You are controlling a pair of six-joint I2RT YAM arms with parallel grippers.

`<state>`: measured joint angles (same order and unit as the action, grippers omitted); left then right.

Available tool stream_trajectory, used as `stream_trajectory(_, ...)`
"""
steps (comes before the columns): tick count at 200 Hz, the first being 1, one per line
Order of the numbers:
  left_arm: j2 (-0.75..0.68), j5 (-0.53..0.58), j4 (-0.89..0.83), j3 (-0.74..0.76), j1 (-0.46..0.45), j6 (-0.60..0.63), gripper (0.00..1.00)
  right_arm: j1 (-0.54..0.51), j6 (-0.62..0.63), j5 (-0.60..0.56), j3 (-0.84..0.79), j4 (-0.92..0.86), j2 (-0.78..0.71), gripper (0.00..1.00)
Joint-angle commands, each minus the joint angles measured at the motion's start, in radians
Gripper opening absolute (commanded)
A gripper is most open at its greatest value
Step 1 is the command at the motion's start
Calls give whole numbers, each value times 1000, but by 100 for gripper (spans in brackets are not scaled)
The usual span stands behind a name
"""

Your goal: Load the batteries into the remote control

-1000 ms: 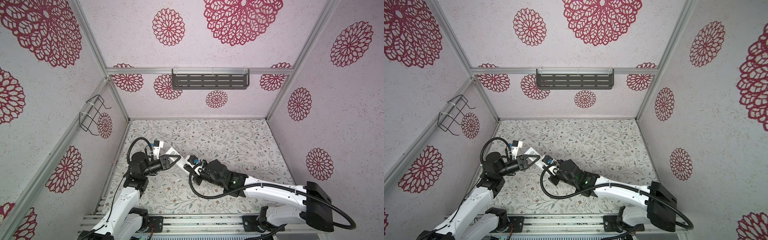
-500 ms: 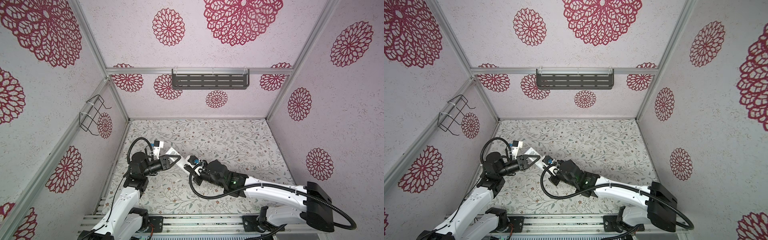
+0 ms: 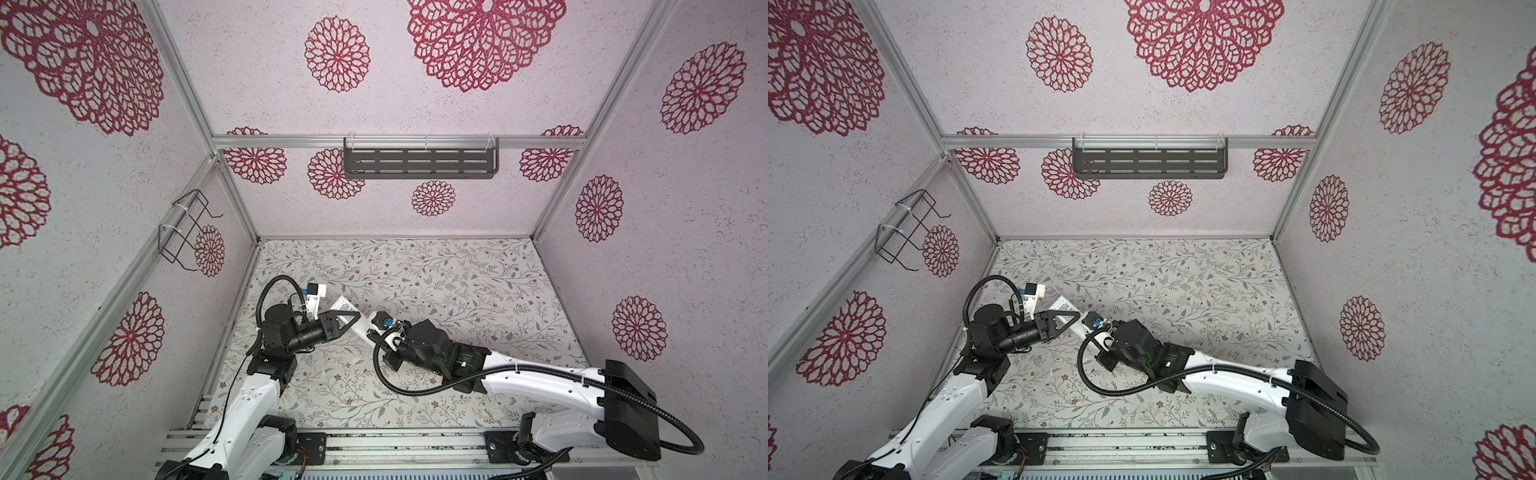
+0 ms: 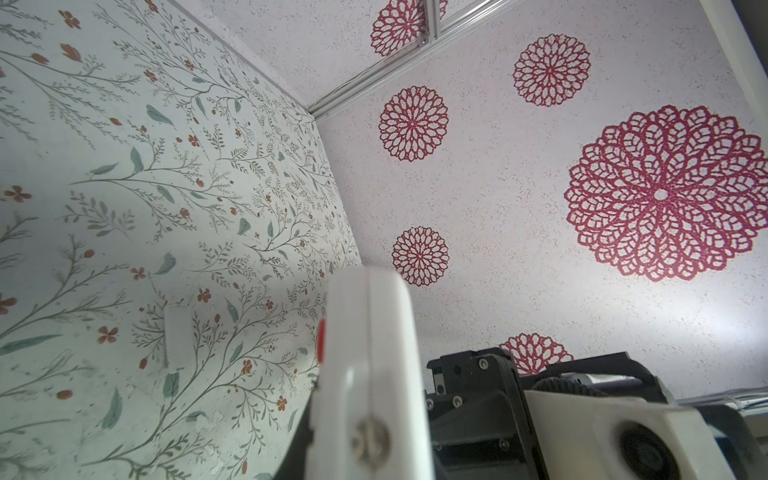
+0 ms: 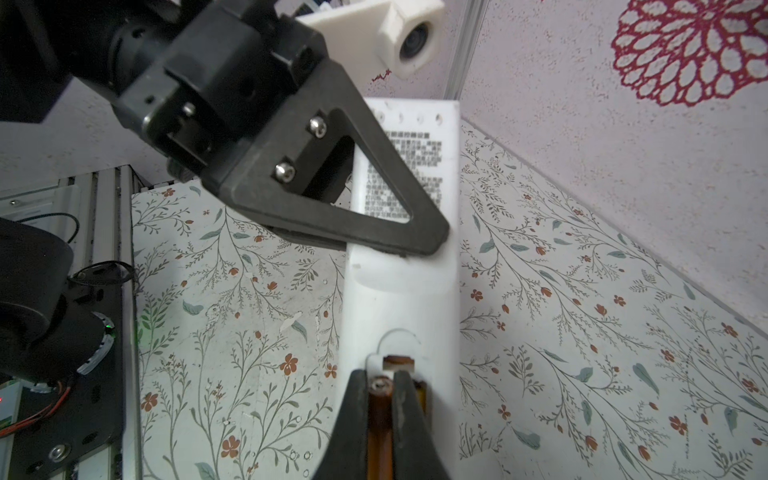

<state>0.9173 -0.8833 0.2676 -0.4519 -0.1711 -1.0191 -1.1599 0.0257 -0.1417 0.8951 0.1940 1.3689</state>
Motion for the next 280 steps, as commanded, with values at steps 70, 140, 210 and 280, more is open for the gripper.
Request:
stream_trajectory(70,-23,-137,160,-39,-13,-69,0,43,-6,-29,-20,-258,71,8)
stream_trajectory(140,1,-128,150,-41,-13,-64,0,65,0,77,-32,-153,-37,23)
stream_trajectory(210,6,-118,109,-45,-13,-41,0,69,-7,155,-26,-126,-141,28)
stream_trajectory(280,-5,-112,84,-45,-13,-31,0,71,12,166,32,-137,-117,31)
